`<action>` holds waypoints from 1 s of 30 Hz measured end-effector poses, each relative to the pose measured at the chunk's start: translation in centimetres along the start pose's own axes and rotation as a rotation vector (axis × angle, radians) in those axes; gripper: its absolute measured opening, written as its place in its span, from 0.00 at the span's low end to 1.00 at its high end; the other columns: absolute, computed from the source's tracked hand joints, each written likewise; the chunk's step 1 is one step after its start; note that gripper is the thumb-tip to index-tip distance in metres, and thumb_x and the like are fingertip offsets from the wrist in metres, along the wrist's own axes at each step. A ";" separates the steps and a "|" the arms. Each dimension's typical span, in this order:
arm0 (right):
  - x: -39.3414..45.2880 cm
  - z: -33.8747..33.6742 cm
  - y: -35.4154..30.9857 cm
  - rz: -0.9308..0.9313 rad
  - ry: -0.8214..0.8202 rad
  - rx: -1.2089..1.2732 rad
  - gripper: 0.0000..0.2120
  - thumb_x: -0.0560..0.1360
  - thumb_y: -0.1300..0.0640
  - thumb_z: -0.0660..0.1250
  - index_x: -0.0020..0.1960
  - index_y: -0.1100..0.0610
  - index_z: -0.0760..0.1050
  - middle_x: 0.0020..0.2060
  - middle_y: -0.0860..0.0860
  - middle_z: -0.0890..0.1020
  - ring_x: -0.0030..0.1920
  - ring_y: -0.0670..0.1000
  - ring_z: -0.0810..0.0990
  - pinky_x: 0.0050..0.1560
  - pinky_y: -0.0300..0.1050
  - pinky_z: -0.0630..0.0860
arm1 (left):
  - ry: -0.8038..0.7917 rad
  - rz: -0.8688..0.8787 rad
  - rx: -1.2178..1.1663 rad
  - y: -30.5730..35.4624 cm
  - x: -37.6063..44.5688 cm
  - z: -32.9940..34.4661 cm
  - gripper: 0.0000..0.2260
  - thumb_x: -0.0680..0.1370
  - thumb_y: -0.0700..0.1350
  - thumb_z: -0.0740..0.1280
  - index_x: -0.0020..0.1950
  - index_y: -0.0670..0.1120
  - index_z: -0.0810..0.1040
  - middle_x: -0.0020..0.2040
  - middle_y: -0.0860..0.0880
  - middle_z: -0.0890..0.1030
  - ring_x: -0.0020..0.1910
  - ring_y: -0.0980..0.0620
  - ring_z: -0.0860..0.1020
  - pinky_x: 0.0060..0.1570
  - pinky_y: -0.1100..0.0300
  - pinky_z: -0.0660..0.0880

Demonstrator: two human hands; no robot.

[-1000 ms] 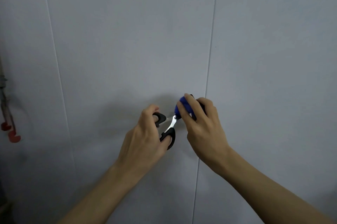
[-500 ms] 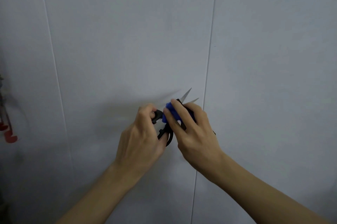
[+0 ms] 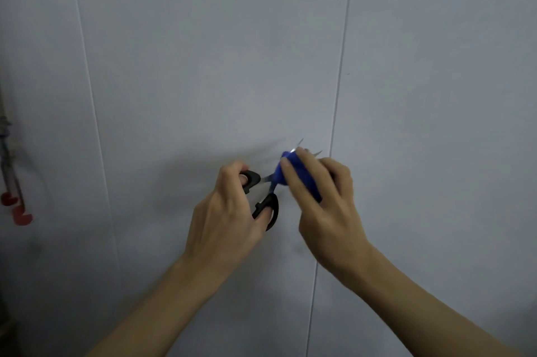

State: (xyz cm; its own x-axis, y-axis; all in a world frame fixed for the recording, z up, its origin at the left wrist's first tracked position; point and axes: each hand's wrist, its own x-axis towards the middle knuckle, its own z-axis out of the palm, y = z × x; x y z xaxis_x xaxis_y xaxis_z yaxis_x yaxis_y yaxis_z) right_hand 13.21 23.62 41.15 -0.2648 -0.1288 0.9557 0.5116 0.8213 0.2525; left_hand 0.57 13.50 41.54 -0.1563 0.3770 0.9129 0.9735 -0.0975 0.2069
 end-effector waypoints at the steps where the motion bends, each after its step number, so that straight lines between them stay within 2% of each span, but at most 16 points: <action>1: -0.2 -0.1 -0.5 -0.040 -0.017 0.011 0.19 0.79 0.72 0.53 0.63 0.67 0.76 0.63 0.64 0.76 0.56 0.60 0.71 0.59 0.51 0.73 | -0.006 0.007 -0.002 0.1 0.1 -0.1 0.30 0.65 0.43 0.78 0.58 0.45 0.63 0.50 0.44 0.82 0.47 0.44 0.84 0.31 0.55 0.79; 6: -0.3 -0.2 -0.4 -0.122 -0.063 -0.027 0.19 0.80 0.70 0.51 0.63 0.67 0.76 0.62 0.65 0.77 0.57 0.60 0.71 0.59 0.51 0.74 | -0.014 -0.042 -0.053 0.3 -0.1 -0.5 0.32 0.64 0.44 0.79 0.58 0.49 0.61 0.53 0.44 0.81 0.50 0.45 0.83 0.37 0.52 0.81; 11: -0.5 0.5 1.5 -0.049 -0.060 -0.086 0.22 0.78 0.72 0.49 0.65 0.67 0.75 0.63 0.65 0.76 0.55 0.62 0.72 0.57 0.54 0.74 | 0.029 -0.116 -0.071 0.5 -0.3 -0.7 0.30 0.65 0.45 0.78 0.57 0.51 0.61 0.51 0.56 0.76 0.51 0.50 0.81 0.40 0.55 0.77; 18: -0.8 1.4 4.6 0.014 -0.099 -0.185 0.24 0.72 0.75 0.53 0.65 0.68 0.74 0.64 0.64 0.75 0.54 0.61 0.70 0.55 0.53 0.72 | 0.019 -0.163 -0.030 0.3 -0.7 -0.6 0.30 0.65 0.44 0.78 0.56 0.51 0.60 0.50 0.58 0.73 0.49 0.48 0.81 0.39 0.60 0.70; 22: -1.0 1.4 5.4 0.115 -0.060 -0.162 0.25 0.69 0.78 0.61 0.65 0.68 0.74 0.66 0.62 0.71 0.56 0.62 0.68 0.57 0.54 0.71 | -0.001 -0.177 0.000 0.2 -0.5 -0.4 0.30 0.66 0.47 0.77 0.57 0.51 0.59 0.52 0.54 0.77 0.50 0.48 0.81 0.39 0.59 0.70; 26: -0.4 0.4 4.6 0.205 0.043 -0.085 0.24 0.72 0.77 0.56 0.66 0.68 0.73 0.67 0.60 0.67 0.58 0.62 0.67 0.59 0.53 0.73 | -0.015 -0.188 0.031 0.0 0.0 -0.2 0.29 0.68 0.49 0.74 0.58 0.53 0.57 0.56 0.50 0.78 0.50 0.46 0.81 0.38 0.57 0.72; 30: -0.1 -0.3 1.7 -0.002 0.039 -0.043 0.19 0.76 0.75 0.57 0.64 0.68 0.75 0.66 0.61 0.69 0.59 0.61 0.68 0.60 0.51 0.72 | -0.042 -0.146 0.049 0.4 0.0 -0.1 0.30 0.66 0.48 0.77 0.58 0.50 0.60 0.54 0.46 0.79 0.45 0.43 0.82 0.35 0.57 0.74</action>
State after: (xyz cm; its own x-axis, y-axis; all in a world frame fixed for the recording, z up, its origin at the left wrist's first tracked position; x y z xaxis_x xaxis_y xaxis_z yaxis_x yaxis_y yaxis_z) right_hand 14.31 24.83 41.54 -0.2343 -0.1528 0.9601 0.5463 0.7962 0.2600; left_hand 0.95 13.39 41.65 -0.2907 0.4224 0.8585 0.9480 0.0057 0.3182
